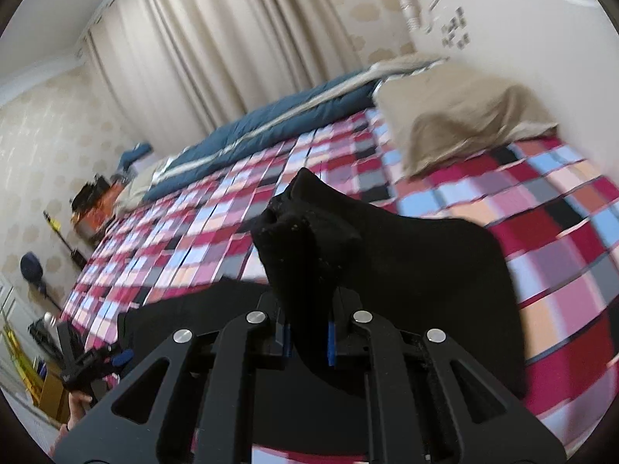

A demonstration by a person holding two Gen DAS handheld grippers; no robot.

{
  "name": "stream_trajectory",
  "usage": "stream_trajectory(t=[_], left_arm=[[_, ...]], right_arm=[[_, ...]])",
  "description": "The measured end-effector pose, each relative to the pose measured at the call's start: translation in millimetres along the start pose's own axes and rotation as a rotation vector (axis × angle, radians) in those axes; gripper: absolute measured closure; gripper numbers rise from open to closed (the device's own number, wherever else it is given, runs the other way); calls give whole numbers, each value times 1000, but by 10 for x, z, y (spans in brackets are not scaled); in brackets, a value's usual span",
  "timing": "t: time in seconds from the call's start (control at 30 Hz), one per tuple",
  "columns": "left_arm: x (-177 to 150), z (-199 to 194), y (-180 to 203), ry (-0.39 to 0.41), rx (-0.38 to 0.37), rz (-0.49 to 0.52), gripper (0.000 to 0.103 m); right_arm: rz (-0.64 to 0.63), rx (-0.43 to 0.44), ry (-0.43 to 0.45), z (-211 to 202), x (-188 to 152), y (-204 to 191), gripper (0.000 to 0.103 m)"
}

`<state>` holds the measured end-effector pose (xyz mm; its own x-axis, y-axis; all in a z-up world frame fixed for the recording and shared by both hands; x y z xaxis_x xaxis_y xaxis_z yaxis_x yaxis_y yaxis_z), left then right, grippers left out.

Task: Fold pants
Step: 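Bring the held leg end over the folded pants with the right gripper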

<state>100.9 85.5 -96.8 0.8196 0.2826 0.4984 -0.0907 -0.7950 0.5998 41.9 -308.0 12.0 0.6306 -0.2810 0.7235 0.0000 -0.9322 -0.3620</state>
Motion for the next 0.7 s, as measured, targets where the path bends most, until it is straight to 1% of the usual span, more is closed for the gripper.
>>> stream_trajectory(t=[0.1, 0.23, 0.33, 0.53, 0.7], left_arm=[[3, -1, -8, 0, -4, 0, 9], [8, 0, -9, 0, -7, 3, 9], [-5, -10, -7, 2, -7, 6, 9], [-8, -2, -2, 5, -2, 13, 9], [-9, 8, 0, 8, 2, 20, 9]], right_arm=[[-26, 4, -59, 300, -212, -202, 91], [-51, 9, -133, 629, -494, -352, 91], [-102, -19, -166, 806, -665, -476, 91], [-172, -72, -207, 989, -890, -578, 91], [-221, -115, -222, 1037, -983, -611, 91]])
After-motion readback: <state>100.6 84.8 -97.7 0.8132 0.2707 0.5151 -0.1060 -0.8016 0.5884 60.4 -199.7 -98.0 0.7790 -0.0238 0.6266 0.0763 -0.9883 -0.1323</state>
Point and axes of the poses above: each gripper's, at about its wrist camera, not at the fingertips, and z roughly the way its jaws point, y to its right, x to its top, the point moved 8 cm from there along z, roughly the way its jaws point, and after that the axes turned 7 degrees about -y, right-handed, at the moved point
